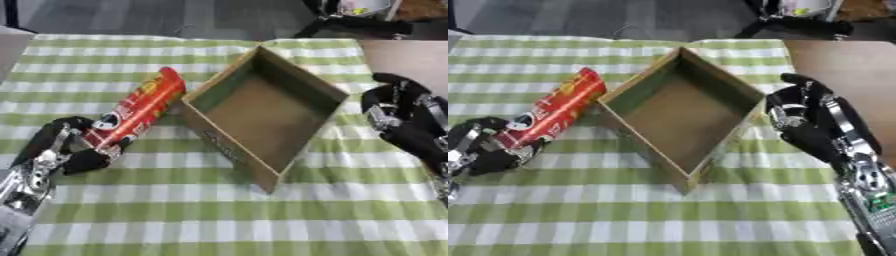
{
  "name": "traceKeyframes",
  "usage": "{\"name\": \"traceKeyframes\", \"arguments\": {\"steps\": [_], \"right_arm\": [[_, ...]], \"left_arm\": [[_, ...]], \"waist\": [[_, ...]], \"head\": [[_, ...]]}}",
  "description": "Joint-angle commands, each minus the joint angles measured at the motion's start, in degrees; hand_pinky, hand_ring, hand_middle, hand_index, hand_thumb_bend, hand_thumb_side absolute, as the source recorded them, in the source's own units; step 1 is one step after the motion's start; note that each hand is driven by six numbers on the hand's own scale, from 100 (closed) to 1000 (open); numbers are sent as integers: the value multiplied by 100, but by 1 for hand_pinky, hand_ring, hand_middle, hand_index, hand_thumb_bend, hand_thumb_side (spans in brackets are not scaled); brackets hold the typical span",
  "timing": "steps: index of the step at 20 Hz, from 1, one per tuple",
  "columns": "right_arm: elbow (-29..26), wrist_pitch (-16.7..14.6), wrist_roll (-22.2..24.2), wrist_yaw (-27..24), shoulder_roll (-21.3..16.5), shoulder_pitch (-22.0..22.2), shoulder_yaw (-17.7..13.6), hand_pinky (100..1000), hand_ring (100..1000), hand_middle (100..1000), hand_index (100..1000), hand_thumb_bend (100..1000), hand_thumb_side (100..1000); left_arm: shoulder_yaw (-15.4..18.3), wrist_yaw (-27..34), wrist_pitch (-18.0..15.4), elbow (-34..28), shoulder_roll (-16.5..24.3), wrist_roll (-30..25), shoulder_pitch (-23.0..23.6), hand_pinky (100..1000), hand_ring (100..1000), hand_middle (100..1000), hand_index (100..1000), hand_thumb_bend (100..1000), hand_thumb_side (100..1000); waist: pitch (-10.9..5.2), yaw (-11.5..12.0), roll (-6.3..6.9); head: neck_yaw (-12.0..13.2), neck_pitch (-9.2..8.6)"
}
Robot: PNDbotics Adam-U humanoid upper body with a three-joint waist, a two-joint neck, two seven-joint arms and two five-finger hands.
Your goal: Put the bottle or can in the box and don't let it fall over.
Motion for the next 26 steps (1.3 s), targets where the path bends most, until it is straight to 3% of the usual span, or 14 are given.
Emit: {"name": "traceKeyframes", "arguments": {"steps": [1,16,26], "right_arm": [[-91,-18,14,5,-60,-74,-34,753,781,672,874,163,381],[-97,-10,51,13,-54,-71,-40,753,782,674,874,155,387],[-95,-1,86,32,-65,-67,-40,753,783,676,874,151,390]], "left_arm": [[-22,50,2,41,112,-94,-25,613,719,746,825,448,424],[-46,87,-3,65,60,27,-48,450,580,626,749,431,296],[-21,183,-2,-97,65,563,-67,345,490,544,620,330,220]], "waist": [[-12,-3,-76],[-25,-11,-86],[-44,-2,-88]], "head": [[-4,-77],[-19,-75],[-34,-80]]}}
